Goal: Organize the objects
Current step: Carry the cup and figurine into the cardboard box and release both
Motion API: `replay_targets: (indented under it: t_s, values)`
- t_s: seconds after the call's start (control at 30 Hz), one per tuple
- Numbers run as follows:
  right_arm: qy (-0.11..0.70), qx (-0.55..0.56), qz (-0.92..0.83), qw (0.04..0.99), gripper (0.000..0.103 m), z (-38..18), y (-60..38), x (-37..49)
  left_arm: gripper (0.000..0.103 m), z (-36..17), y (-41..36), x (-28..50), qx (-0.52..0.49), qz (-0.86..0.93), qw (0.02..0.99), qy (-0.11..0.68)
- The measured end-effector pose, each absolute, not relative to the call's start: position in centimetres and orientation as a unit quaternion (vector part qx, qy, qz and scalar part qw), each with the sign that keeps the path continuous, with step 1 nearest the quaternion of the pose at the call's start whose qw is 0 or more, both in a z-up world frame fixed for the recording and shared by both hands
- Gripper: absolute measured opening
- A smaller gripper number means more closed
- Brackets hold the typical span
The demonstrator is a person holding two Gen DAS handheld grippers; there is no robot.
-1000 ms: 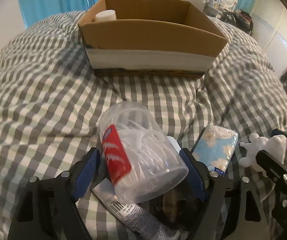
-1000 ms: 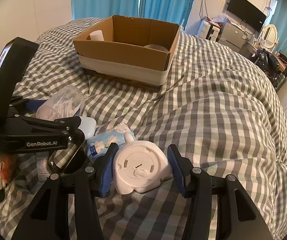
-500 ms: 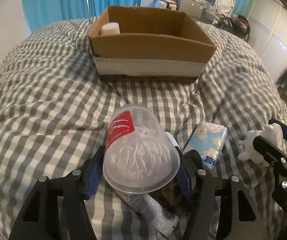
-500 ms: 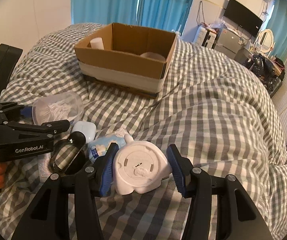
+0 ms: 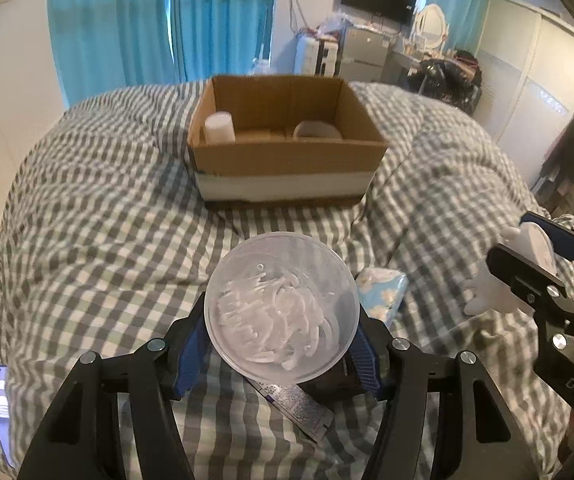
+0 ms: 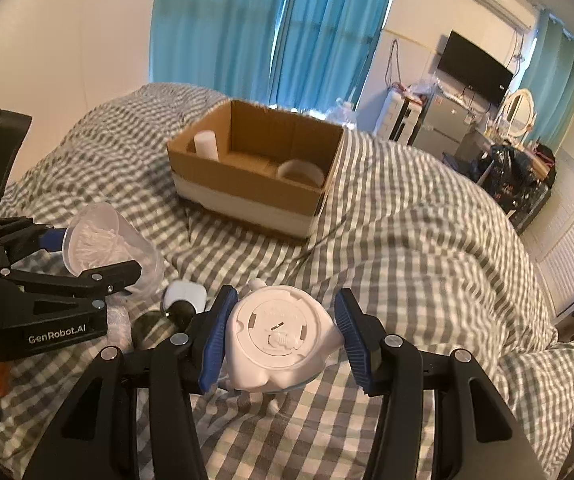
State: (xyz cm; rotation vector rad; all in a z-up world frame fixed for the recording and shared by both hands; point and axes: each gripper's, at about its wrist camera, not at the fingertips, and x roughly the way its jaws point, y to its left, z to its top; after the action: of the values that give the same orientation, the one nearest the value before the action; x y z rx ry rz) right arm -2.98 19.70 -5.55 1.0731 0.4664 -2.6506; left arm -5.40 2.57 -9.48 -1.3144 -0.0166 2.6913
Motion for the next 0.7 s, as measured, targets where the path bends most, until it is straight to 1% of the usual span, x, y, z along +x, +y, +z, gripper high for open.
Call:
replay_targets:
  t_s: [0.33,0.7]
  values:
    - [0.161,0.326,-0.922,0.132,0.05,-1.6,18.6,-3.6,0.064,-4.8,2.5,-5.3,-0.389,0.917,0.087,-0.002]
    - [0.144,0.301,-0.93,0.152,0.05,1.6,16.7,-9.7,0.064,-0.5,1.8,-11.7,-0.35,0.933,0.085,0.0]
